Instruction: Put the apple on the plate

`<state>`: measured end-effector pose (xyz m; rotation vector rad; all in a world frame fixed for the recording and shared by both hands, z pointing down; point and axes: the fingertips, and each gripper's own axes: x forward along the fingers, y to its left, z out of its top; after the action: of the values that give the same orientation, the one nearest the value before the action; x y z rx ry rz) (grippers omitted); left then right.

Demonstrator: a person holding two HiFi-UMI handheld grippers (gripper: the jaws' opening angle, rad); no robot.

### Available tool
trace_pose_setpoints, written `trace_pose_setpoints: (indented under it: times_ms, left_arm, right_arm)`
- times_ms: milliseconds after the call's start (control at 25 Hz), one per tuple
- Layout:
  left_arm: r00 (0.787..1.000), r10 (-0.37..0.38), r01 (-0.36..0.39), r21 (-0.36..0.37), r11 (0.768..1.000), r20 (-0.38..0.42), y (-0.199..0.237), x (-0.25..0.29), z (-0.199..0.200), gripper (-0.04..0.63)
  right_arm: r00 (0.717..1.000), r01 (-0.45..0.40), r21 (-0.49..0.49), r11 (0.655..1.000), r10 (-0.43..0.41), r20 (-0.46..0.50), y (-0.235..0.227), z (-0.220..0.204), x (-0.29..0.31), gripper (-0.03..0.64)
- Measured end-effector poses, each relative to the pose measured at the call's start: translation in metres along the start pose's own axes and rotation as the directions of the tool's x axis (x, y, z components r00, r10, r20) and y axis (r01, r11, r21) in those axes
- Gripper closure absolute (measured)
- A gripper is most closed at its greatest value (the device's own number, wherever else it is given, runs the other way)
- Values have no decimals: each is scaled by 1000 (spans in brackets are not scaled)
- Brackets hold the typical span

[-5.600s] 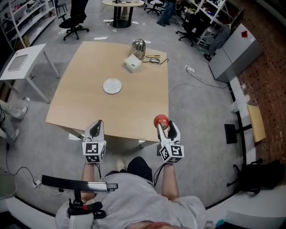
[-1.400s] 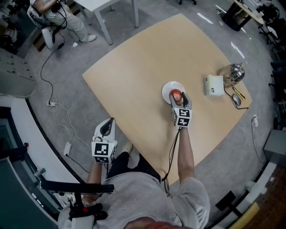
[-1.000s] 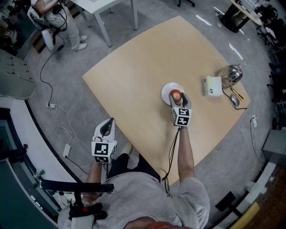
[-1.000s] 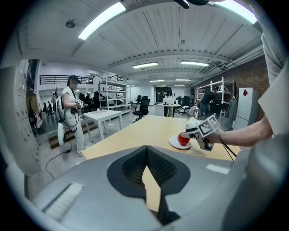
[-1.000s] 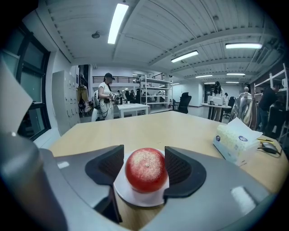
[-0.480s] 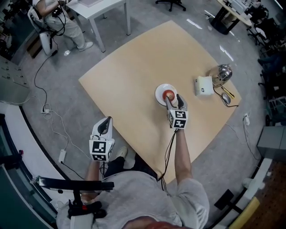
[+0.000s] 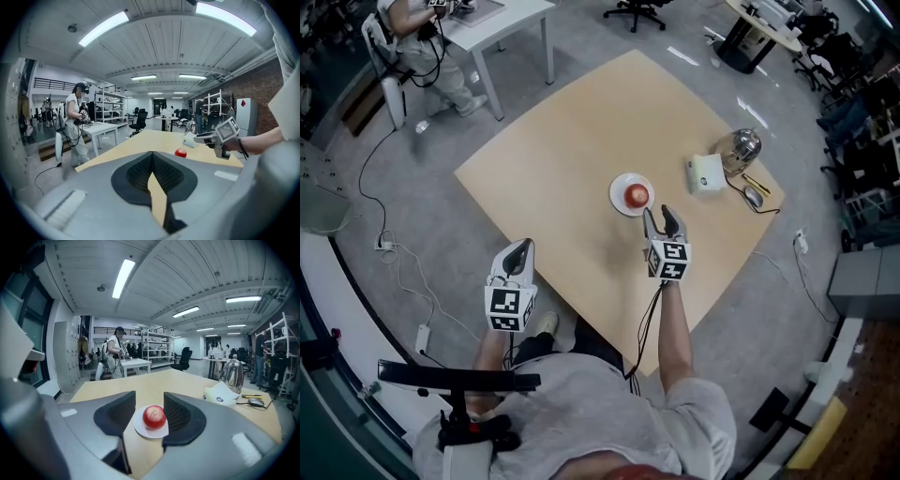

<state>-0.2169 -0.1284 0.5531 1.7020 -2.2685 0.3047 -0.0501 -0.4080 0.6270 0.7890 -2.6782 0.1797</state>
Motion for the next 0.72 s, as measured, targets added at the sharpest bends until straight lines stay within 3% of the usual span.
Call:
trace_pose_setpoints:
  times_ms: [480,720]
  left_arm:
    - [996,-77,76,26,997,54,-14,-18,18,577]
    - [987,-142,138,49,989,81,-35,-20,26,577]
  right_arm:
    - [987,89,74,993,-98,124,20,28,-96,579]
    - [973,160,96,982,-174,154,19,27,-146,611]
